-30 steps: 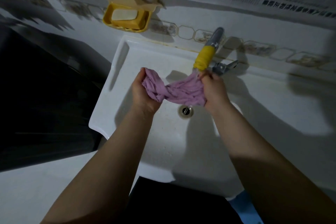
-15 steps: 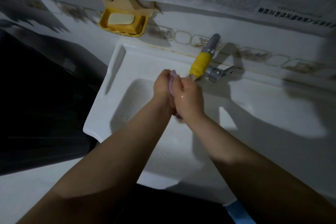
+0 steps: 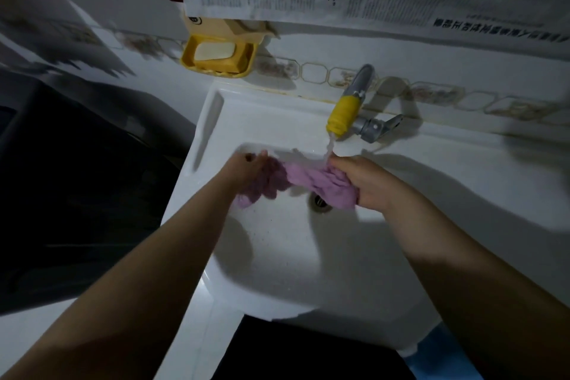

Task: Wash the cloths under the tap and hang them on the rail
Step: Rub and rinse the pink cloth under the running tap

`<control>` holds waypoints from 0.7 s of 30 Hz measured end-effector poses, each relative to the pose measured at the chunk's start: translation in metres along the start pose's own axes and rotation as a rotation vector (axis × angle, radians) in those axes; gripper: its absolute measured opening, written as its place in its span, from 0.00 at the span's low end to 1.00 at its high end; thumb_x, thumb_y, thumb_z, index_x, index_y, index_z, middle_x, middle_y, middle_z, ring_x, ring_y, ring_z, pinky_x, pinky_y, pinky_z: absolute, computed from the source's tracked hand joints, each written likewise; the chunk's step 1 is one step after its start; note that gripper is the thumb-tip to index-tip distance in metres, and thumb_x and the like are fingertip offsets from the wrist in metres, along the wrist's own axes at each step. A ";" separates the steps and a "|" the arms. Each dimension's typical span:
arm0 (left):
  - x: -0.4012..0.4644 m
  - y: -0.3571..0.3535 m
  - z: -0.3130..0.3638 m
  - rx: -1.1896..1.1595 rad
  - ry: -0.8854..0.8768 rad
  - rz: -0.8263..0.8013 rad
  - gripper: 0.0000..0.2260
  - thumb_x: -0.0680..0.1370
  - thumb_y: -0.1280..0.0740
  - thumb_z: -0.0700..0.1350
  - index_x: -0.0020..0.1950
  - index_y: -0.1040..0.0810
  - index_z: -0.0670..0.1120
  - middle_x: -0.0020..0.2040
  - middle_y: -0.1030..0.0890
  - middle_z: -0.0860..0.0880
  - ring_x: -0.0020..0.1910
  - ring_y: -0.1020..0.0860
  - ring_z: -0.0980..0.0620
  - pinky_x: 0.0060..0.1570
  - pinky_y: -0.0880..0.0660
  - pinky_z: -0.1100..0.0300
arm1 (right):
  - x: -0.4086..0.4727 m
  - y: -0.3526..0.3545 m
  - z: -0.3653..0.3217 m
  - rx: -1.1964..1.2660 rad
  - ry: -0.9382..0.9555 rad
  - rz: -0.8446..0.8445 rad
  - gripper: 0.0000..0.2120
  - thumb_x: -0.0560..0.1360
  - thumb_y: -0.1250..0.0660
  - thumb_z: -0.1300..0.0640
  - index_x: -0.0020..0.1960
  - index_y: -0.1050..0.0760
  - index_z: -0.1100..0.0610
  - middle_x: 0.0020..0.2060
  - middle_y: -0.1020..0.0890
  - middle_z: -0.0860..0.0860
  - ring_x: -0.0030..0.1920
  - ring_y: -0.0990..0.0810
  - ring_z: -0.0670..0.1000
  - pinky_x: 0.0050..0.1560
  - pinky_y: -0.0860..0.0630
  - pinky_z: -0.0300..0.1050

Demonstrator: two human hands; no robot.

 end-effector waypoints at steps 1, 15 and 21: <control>0.006 0.001 -0.009 0.263 0.023 0.038 0.24 0.78 0.40 0.60 0.53 0.21 0.40 0.49 0.19 0.41 0.49 0.20 0.43 0.52 0.25 0.53 | 0.000 -0.010 0.002 0.202 -0.044 -0.059 0.12 0.81 0.42 0.57 0.43 0.24 0.61 0.36 0.17 0.54 0.35 0.17 0.49 0.43 0.21 0.41; -0.059 -0.037 0.085 -0.029 -0.713 -0.102 0.20 0.77 0.35 0.49 0.67 0.30 0.43 0.60 0.26 0.47 0.61 0.28 0.66 0.62 0.34 0.72 | -0.027 -0.045 -0.002 0.613 -0.038 -0.430 0.22 0.75 0.40 0.44 0.62 0.25 0.56 0.56 0.22 0.56 0.59 0.25 0.55 0.70 0.39 0.52; -0.055 -0.027 0.083 0.522 -0.458 -0.169 0.08 0.74 0.32 0.48 0.49 0.22 0.45 0.42 0.19 0.50 0.41 0.21 0.50 0.40 0.29 0.62 | -0.012 0.024 0.053 0.310 -0.079 -0.372 0.24 0.73 0.32 0.63 0.68 0.29 0.64 0.61 0.22 0.61 0.59 0.21 0.58 0.61 0.24 0.52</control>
Point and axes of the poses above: each hand's wrist, its own x-axis towards the middle knuckle, its own y-axis out of the back of the hand, z = x × y, the point moved 7 cm from there along x, towards the middle knuckle
